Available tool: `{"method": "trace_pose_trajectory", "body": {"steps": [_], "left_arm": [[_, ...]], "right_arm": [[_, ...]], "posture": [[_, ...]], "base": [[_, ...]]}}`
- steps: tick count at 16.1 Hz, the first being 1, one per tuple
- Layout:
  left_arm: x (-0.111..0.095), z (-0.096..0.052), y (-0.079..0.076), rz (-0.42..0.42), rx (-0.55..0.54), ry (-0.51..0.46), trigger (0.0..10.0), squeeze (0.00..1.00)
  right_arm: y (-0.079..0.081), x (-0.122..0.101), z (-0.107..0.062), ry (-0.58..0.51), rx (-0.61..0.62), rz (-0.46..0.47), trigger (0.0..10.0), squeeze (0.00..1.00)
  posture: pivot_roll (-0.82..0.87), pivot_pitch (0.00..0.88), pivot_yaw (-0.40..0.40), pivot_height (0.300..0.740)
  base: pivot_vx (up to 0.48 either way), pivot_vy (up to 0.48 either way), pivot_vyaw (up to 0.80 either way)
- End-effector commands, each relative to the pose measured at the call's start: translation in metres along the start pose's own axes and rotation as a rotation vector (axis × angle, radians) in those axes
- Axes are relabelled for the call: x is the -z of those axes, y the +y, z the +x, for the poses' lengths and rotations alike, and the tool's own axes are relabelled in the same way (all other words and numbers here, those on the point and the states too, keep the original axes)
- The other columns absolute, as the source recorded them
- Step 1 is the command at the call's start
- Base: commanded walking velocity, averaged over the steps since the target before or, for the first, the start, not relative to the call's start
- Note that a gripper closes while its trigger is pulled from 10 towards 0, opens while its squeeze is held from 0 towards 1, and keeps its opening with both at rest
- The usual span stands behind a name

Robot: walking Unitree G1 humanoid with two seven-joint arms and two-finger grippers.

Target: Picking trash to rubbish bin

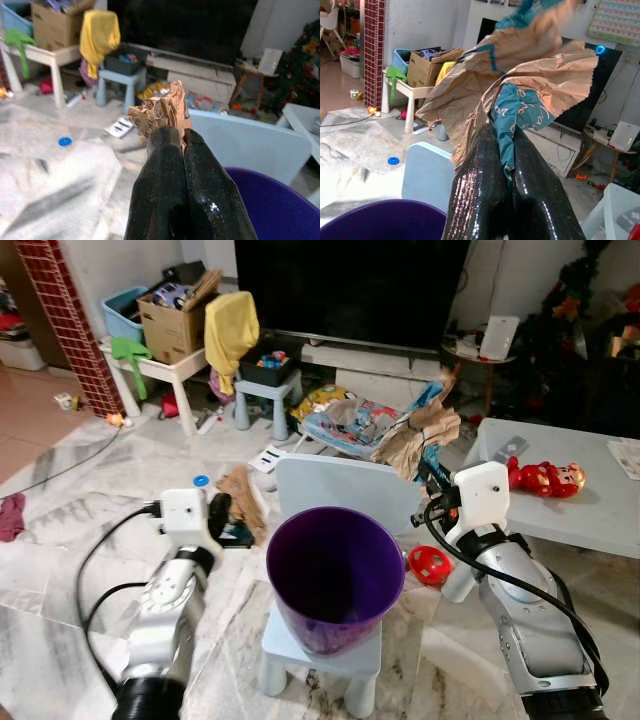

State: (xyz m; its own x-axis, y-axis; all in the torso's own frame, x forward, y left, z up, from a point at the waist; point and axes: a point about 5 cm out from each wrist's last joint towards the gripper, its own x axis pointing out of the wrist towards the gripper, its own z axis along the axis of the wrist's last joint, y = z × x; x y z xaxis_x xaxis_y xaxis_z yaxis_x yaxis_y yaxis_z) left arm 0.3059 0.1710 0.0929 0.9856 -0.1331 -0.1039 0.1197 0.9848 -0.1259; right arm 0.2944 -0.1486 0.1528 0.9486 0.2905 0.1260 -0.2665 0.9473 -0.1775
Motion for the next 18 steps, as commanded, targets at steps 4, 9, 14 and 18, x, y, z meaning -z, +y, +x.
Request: {"method": "trace_pose_trajectory", "body": {"steps": [4, 9, 14, 18], "left_arm": [[0.011, 0.025, -0.024, -0.103, 0.139, 0.057, 3.4, 0.0], [0.031, 0.04, -0.038, -0.207, 0.16, 0.174, 10.0, 0.0], [0.065, 0.034, -0.061, -0.41, 0.175, 0.345, 10.0, 0.03], [0.084, 0.028, -0.061, -0.407, 0.057, 0.509, 10.0, 1.0]], "right_arm": [[-0.012, -0.013, -0.003, -0.025, 0.05, -0.037, 10.0, 0.0], [-0.022, -0.018, -0.014, -0.017, 0.076, -0.069, 10.0, 0.0], [-0.024, -0.025, -0.018, -0.01, 0.078, -0.086, 10.0, 0.0], [-0.023, -0.026, -0.019, -0.004, 0.074, -0.088, 10.0, 0.0]], "posture": [[-0.06, 0.006, -0.057, 0.74], [-0.13, 0.021, -0.057, 0.74], [-0.17, 0.03, -0.062, 0.74], [-0.17, 0.031, -0.058, 0.74]], "base": [[0.0, 0.0, 0.0], [0.0, 0.0, 0.0], [0.0, 0.0, 0.0], [0.0, 0.0, 0.0]]}}
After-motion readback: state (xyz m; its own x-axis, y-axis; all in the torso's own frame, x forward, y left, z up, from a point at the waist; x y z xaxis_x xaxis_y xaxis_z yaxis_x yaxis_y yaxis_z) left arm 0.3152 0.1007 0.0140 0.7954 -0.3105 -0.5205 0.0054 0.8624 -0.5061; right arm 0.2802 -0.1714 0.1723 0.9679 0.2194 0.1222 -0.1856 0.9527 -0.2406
